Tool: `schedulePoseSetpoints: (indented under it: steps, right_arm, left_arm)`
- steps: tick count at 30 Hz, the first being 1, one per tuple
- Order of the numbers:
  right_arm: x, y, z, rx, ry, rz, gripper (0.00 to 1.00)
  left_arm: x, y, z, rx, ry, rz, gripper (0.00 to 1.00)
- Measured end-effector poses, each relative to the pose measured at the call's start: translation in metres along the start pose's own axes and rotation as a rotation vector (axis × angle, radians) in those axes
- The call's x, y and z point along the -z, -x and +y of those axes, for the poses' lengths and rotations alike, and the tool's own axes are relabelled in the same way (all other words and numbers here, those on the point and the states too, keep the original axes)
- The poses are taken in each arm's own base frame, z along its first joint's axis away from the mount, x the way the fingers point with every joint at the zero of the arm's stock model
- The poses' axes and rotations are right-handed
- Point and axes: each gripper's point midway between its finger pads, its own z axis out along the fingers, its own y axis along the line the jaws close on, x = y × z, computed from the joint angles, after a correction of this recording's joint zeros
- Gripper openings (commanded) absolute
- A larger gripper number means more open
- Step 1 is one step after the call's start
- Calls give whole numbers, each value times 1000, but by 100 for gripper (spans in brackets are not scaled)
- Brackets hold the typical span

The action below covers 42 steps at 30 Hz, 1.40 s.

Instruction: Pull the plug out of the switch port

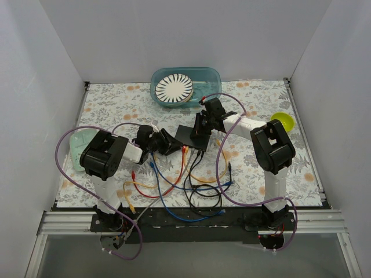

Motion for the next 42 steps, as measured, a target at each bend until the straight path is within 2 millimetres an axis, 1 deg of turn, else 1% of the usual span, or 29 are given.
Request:
schedulePoseSetpoints:
  steps: [8,12,17,22,24,27,31,32,35,36,39,41,42]
  right_arm:
    - [0,0,0,0,0,0,10]
    - [0,0,0,0,0,0,10]
    - [0,0,0,-1,0,0,10]
    - [0,0,0,-1,0,0,10]
    - [0,0,0,-1,0,0,10]
    - [0,0,0,0,-1,0,10]
    - [2,0,0,13,-17,-12,10]
    - [4,-3,1,25,-25,-14,10]
    - [10,-26,11,64,-37,30,10]
    - [11,-38,18,84,-35,54,10]
    - [10,-66,30,128,-33,114,10]
    - [9,-84,33,146,-36,157,10]
    - [8,-91,32,148,-40,173,10]
  left_arm:
    - [-7,-8,-5,-10,-14,40,36]
    - [-10,-10,-6,-10,0,46,33]
    - [-11,-10,-3,0,21,50,22]
    - [-11,-10,0,2,32,50,16]
    - [-11,-11,0,2,31,52,7]
    - [-11,-11,0,-2,27,54,0]
    - [-11,-11,0,-2,24,55,0]
    - [-11,-11,0,-2,24,55,0]
    - [-12,-11,0,-5,21,56,0]
    - [-12,-11,0,-5,20,55,0]
    - [-12,-11,0,-6,18,55,0]
    - [-12,-11,0,-7,17,53,0]
    - [-12,-12,0,-8,16,54,0]
